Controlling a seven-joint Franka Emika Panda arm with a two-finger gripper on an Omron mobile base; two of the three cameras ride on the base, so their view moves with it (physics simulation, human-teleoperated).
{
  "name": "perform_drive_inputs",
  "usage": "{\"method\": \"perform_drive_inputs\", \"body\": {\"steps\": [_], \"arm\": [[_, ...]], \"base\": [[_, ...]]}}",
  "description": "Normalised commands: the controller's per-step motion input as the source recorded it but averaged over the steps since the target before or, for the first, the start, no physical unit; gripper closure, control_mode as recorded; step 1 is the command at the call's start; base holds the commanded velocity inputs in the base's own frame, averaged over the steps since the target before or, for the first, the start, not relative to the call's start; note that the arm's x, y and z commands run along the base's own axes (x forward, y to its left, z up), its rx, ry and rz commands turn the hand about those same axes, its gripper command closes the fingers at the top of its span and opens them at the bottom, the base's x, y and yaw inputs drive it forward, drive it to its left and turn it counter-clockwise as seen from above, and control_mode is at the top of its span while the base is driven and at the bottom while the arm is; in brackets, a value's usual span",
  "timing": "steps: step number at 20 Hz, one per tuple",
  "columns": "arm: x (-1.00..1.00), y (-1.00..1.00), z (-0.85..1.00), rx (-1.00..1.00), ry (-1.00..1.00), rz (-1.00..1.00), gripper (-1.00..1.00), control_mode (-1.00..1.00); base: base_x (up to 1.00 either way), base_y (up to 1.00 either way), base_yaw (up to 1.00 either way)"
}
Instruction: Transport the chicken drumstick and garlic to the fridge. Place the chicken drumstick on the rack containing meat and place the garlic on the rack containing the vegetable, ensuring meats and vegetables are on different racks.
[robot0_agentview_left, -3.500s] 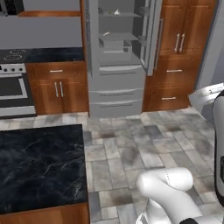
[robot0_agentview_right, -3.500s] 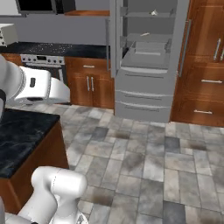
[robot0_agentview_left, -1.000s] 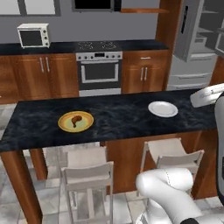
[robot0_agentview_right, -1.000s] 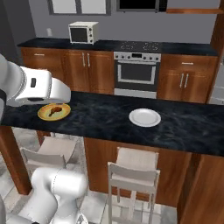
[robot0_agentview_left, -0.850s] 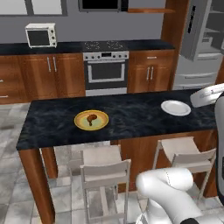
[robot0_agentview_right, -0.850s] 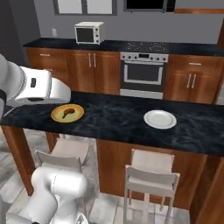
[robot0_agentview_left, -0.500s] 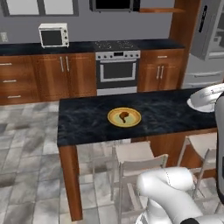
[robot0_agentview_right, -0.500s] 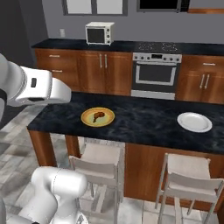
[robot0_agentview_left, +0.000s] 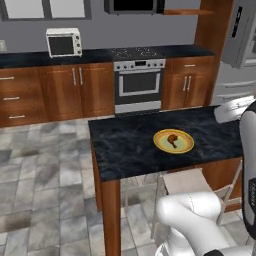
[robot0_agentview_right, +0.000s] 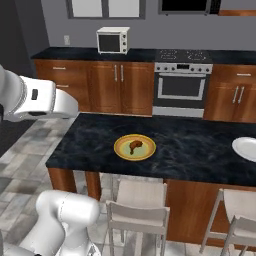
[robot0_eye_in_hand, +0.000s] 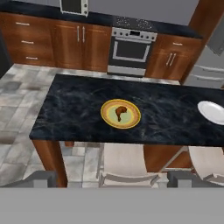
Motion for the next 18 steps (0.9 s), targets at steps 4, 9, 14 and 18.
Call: {"method": "perform_drive_inputs", "body": {"steps": [4, 9, 14, 18], "arm": [[0.00, 0.00, 0.00, 0.00, 0.00, 0.00, -1.00, 1.00], [0.00, 0.00, 0.00, 0.00, 0.00, 0.00, -1.00, 1.00], [0.00, 0.00, 0.00, 0.00, 0.00, 0.00, -1.00, 1.00], [0.00, 0.00, 0.00, 0.00, 0.00, 0.00, -1.00, 1.00]], "base": [[0.77, -0.43, 0.00], [0.84, -0.67, -0.01], [0.96, 0.19, -0.36], [0.97, 0.39, -0.58]]}}
